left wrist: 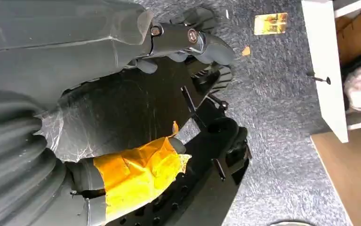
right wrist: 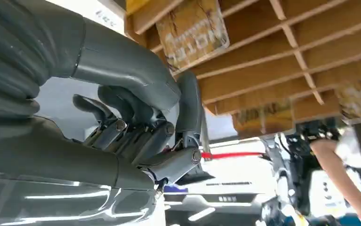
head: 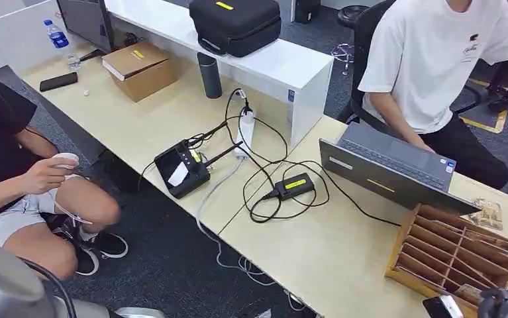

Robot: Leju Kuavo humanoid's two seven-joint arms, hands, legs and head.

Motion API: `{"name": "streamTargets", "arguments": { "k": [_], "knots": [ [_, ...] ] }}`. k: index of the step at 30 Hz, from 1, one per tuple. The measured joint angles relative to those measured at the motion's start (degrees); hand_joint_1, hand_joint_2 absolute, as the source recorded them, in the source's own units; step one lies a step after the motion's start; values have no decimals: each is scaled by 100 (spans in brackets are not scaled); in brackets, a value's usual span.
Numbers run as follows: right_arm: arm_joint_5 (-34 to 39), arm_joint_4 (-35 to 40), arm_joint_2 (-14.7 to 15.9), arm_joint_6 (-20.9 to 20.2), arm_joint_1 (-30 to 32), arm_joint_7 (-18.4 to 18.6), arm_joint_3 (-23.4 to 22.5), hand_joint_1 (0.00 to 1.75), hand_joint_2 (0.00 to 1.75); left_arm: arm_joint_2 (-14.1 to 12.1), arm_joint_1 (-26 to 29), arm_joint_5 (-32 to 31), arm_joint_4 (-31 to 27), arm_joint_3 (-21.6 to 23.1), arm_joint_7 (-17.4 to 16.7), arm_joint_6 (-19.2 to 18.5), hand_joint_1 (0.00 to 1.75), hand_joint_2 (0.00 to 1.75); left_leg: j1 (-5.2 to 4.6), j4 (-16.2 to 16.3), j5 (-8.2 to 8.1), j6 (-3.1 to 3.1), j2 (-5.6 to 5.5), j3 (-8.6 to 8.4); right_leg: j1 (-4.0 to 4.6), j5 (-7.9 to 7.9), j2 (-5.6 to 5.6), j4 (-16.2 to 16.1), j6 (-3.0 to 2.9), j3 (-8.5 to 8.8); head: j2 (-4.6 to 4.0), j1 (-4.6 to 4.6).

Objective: Pass the card to the sensor for recognition and then transmit it.

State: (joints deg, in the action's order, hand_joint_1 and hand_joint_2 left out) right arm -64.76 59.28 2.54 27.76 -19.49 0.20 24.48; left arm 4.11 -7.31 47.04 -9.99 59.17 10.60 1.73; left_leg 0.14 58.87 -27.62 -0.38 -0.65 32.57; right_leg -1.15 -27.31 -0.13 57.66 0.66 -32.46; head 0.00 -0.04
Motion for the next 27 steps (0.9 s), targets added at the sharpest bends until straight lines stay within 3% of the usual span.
{"name": "streamTargets", "arguments": {
  "k": [9,24,25,27],
  "knots": [
    [-11,393,0,-2,29,-37,-15,175,175,0,1,-37,0,2,236,74,0,175,0,0,0,0,0,0,0,0,1,0,0,0,0,0],
    [-229,1466,-39,-4,567,-37,284,175,175,0,2,0,0,2,111,136,0,175,1,-1,0,0,0,1,0,0,1,0,0,0,0,0],
    [-229,1502,-48,0,611,-44,321,0,175,0,1,4,0,2,111,136,0,175,1,-1,0,0,0,1,0,0,1,0,0,0,0,0],
    [-229,1554,-74,9,685,-66,402,0,175,0,1,13,0,2,118,125,0,175,1,-1,0,0,0,1,0,0,1,0,0,0,0,2]
  ]
}}
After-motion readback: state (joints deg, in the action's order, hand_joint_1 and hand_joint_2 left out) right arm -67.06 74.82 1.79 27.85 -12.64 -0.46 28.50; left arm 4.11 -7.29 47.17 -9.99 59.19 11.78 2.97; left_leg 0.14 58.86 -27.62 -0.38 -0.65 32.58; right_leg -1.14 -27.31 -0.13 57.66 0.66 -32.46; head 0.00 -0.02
